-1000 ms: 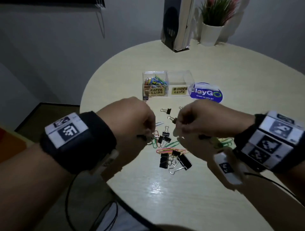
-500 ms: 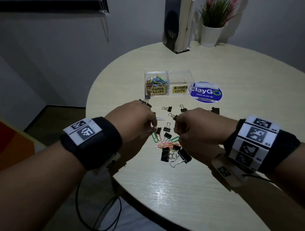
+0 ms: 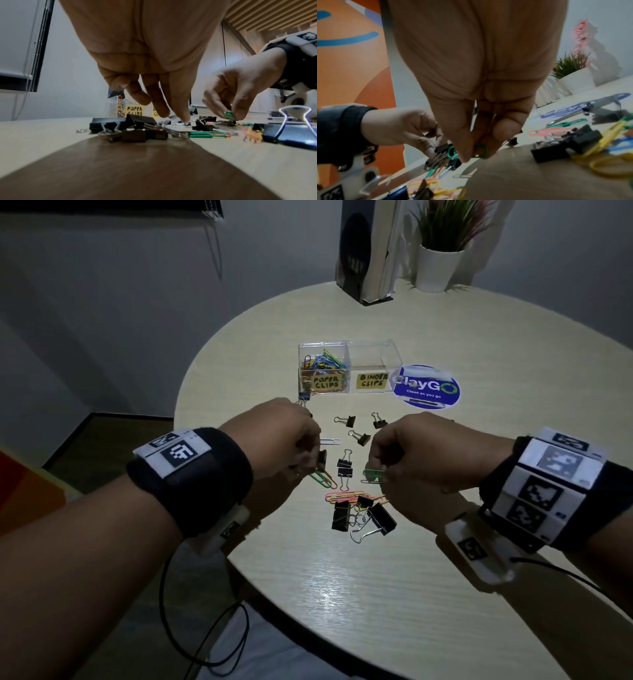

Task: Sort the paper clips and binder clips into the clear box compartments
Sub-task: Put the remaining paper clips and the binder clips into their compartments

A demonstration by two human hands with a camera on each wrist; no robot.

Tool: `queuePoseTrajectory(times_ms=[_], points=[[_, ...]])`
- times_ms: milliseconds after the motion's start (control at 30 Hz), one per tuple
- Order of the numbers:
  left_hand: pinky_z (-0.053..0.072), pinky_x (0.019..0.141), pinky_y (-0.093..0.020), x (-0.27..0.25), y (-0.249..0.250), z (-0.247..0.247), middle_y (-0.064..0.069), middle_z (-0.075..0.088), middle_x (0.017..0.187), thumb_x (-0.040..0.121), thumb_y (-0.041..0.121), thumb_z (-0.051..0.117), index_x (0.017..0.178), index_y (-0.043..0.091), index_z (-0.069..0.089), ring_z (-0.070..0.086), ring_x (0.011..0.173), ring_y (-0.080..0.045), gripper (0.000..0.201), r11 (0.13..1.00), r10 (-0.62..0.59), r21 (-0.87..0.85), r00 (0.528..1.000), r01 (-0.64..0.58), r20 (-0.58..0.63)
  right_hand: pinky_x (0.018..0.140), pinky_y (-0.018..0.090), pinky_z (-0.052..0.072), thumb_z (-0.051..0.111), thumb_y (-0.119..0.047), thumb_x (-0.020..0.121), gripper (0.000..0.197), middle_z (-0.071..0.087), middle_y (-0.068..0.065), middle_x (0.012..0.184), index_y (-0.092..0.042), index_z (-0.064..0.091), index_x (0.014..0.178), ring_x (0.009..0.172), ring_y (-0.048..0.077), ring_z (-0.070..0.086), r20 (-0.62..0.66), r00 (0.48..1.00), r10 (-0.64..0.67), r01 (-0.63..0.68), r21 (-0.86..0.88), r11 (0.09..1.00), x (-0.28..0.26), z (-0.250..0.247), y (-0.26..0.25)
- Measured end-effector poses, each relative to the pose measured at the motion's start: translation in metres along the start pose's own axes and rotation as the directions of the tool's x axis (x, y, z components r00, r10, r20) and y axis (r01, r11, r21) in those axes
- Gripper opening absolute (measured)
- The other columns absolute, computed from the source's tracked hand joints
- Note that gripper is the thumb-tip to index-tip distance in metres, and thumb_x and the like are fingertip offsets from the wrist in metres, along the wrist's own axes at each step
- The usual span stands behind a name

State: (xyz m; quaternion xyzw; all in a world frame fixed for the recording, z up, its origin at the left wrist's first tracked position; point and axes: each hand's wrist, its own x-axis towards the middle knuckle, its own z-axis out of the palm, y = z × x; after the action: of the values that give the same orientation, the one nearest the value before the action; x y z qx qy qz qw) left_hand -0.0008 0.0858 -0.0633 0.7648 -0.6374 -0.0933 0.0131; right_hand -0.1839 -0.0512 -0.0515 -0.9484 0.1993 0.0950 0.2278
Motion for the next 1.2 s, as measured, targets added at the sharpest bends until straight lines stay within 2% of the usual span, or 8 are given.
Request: queuePoseTrajectory(times_ms=[167,267,500,633,700,800,967,1200], points=[[0.046,0.078,-0.032,-0.008,0.010,0.000,0.010,0.061,0.098,0.085,0.035,0.068,0.098,0.032,0.070,0.051,0.098,-0.014,0.014,0.995,0.083,0.058,0.992,-0.078,-0.094,0.069,0.017,0.047,0.073,-0.020,0.077,0.012,0.072,-0.013,0.079,-0.027,0.073,0.088,0.075,0.001,0.063,0.030,0.998,-0.057,0.058,-0.045,0.997,0.006,0.011,-0.009],[0.049,0.083,-0.034,-0.011,0.018,0.006,0.013,0.061,0.101,0.087,0.038,0.065,0.105,0.038,0.071,0.053,0.100,-0.013,0.019,0.970,0.190,0.146,0.981,-0.193,0.033,0.064,0.016,0.043,0.072,-0.020,0.079,0.010,0.065,-0.015,0.073,-0.026,0.071,0.087,0.067,0.000,0.057,0.065,0.996,-0.064,0.071,-0.105,0.992,0.008,0.014,-0.013],[0.048,0.085,-0.034,-0.008,0.013,0.011,0.010,0.061,0.098,0.088,0.035,0.064,0.096,0.031,0.070,0.053,0.097,-0.014,0.011,0.977,0.159,0.130,0.982,-0.172,0.102,0.068,0.028,0.050,0.065,-0.021,0.080,0.006,0.067,-0.004,0.079,-0.023,0.062,0.076,0.072,0.015,0.058,0.064,0.996,-0.064,0.075,-0.187,0.979,-0.001,0.019,-0.013],[0.047,0.075,-0.029,-0.009,0.016,0.009,0.011,0.061,0.086,0.090,0.034,0.063,0.090,0.028,0.066,0.053,0.086,-0.011,0.007,0.990,0.114,0.071,0.991,-0.119,0.071,0.060,0.021,0.043,0.067,-0.019,0.080,0.012,0.062,-0.009,0.075,-0.026,0.058,0.076,0.071,0.012,0.056,0.026,0.997,-0.066,0.070,-0.173,0.983,-0.004,0.016,-0.009],[0.044,0.071,-0.028,-0.011,0.020,0.007,0.011,0.065,0.085,0.089,0.033,0.064,0.093,0.028,0.067,0.053,0.083,-0.011,0.007,0.996,0.089,-0.022,0.996,-0.089,-0.001,0.065,0.020,0.047,0.070,-0.018,0.078,0.013,0.067,-0.011,0.081,-0.027,0.065,0.086,0.076,0.009,0.061,0.013,0.999,-0.045,0.046,-0.115,0.992,-0.005,0.012,-0.005],[0.042,0.063,-0.020,-0.013,0.032,0.009,0.014,0.066,0.084,0.089,0.033,0.063,0.094,0.032,0.069,0.054,0.076,-0.005,0.008,0.994,0.075,-0.075,0.997,-0.077,-0.027,0.072,0.024,0.050,0.074,-0.023,0.077,0.009,0.070,-0.012,0.079,-0.028,0.068,0.083,0.077,0.007,0.064,0.008,1.000,-0.030,0.031,-0.077,0.997,-0.009,0.008,0.000],[0.054,0.081,-0.037,-0.006,0.040,0.019,0.008,0.069,0.096,0.088,0.029,0.063,0.105,0.030,0.070,0.063,0.092,-0.016,0.018,0.995,0.096,-0.035,0.986,-0.092,0.135,0.075,0.028,0.052,0.073,-0.027,0.079,0.011,0.070,-0.008,0.084,-0.025,0.069,0.088,0.078,0.011,0.063,0.046,0.998,-0.036,0.040,-0.109,0.993,-0.015,0.015,0.000],[0.048,0.074,-0.029,-0.007,0.039,0.014,0.010,0.059,0.086,0.088,0.027,0.065,0.090,0.025,0.069,0.058,0.083,-0.013,0.005,0.988,0.133,-0.090,0.985,-0.123,0.114,0.070,0.028,0.050,0.067,-0.021,0.080,0.003,0.071,-0.003,0.081,-0.018,0.068,0.082,0.077,0.015,0.064,0.081,0.997,-0.016,0.023,-0.090,0.996,-0.013,0.017,0.003]])
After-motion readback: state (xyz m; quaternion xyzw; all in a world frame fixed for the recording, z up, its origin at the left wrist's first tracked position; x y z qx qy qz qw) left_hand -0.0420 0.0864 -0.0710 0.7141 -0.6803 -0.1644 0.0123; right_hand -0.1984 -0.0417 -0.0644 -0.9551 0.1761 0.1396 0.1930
